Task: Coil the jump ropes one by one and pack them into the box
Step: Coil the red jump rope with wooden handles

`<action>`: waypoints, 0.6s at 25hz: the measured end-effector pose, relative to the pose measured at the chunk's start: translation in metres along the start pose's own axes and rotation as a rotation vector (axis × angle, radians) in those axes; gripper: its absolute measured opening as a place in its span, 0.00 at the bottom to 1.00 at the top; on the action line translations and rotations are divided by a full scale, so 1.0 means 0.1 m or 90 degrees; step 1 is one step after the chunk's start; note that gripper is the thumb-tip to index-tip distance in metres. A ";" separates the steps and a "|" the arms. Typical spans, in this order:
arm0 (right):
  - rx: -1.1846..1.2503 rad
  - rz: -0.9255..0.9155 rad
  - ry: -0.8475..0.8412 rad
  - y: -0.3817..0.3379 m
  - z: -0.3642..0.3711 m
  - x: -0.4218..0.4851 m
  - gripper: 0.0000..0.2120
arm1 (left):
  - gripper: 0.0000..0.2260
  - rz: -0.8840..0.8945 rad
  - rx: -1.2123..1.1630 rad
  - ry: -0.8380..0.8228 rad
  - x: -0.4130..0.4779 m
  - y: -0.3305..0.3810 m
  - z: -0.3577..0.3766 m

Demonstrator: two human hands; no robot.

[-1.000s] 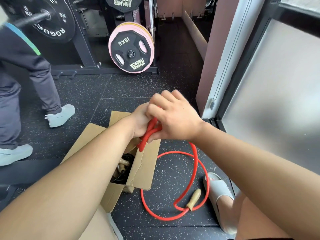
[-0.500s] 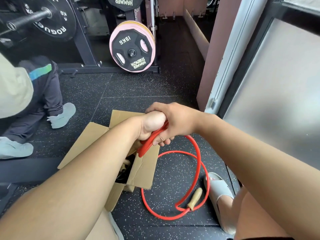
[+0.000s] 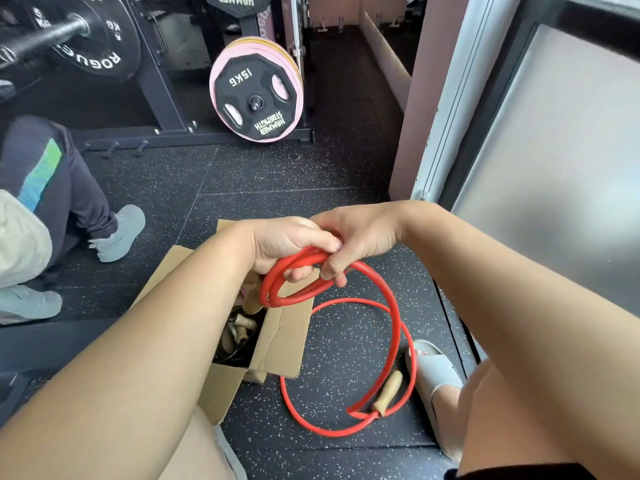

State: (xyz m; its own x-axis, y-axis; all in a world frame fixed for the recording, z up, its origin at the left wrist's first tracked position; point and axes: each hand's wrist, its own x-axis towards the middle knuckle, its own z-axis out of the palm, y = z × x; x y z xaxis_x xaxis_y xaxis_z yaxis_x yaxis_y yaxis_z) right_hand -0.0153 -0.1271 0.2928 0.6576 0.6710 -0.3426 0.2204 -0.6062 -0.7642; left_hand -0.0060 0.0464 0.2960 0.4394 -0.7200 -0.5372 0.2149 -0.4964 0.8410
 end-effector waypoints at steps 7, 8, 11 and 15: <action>0.055 -0.041 0.057 0.17 -0.15 -0.13 0.22 | 0.06 0.048 -0.013 -0.010 -0.01 -0.09 -0.16; 0.056 -0.041 0.060 0.20 -0.17 -0.16 0.20 | 0.06 0.058 -0.017 -0.016 -0.03 -0.09 -0.19; 0.089 -0.062 0.116 0.27 -0.16 -0.22 0.06 | 0.09 0.078 -0.062 -0.002 -0.11 -0.12 -0.27; 0.140 -0.068 0.262 0.26 0.02 -0.10 0.16 | 0.06 0.102 0.000 0.133 0.00 -0.21 -0.17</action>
State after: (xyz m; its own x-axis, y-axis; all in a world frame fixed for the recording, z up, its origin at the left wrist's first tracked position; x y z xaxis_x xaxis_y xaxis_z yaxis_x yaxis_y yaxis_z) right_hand -0.0175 -0.1495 0.2753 0.8799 0.4730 -0.0446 0.1740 -0.4082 -0.8962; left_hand 0.0045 0.0655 0.2794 0.6385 -0.6731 -0.3730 0.1282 -0.3849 0.9140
